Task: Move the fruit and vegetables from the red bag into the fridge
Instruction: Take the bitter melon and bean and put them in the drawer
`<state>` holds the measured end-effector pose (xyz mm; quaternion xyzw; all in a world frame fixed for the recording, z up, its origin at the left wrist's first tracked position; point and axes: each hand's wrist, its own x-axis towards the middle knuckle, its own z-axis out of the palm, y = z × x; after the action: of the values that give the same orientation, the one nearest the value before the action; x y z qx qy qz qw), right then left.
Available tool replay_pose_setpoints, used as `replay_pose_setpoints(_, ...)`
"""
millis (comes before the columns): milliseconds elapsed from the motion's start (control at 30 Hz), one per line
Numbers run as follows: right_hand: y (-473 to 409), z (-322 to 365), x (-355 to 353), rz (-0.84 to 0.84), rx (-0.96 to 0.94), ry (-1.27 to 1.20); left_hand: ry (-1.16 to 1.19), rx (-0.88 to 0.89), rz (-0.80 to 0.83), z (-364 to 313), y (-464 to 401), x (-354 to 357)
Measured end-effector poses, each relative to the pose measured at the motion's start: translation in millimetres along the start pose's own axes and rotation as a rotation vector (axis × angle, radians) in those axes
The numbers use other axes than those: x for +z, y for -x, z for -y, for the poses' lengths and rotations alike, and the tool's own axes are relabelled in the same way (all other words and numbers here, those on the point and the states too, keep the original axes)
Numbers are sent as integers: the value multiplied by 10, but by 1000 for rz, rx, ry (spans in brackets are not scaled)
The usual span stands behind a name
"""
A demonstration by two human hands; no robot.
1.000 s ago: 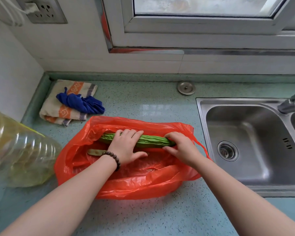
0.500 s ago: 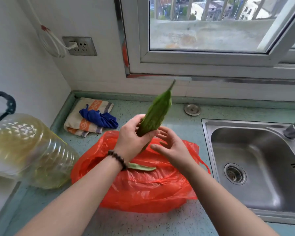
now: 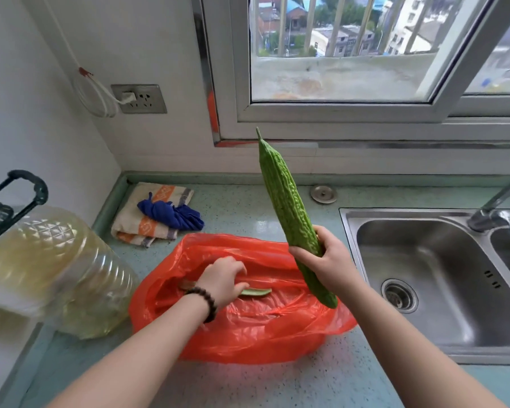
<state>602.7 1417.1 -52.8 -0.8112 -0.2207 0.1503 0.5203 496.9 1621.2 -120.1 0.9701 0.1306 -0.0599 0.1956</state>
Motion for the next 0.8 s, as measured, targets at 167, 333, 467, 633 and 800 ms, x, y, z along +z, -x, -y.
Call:
replay_pose_setpoints(167,276,-190,-59,-23,74,23,-312,-50,119,193,25,359)
replay_pose_setpoints(333,490,-248,0,-43,131,69,-287,-4,98,261,-3,380)
replay_pose_setpoints(467,598,-236,69,-86,132,56,-97,71,-8,224,21,246)
replay_pose_setpoints(633,781,-152,41,-209,147,53,125,204,-268,-64,103,-109)
replay_pose_setpoints(800,1060,-44,-114,-398,210,-57,280,298,-359,-528,105,-337)
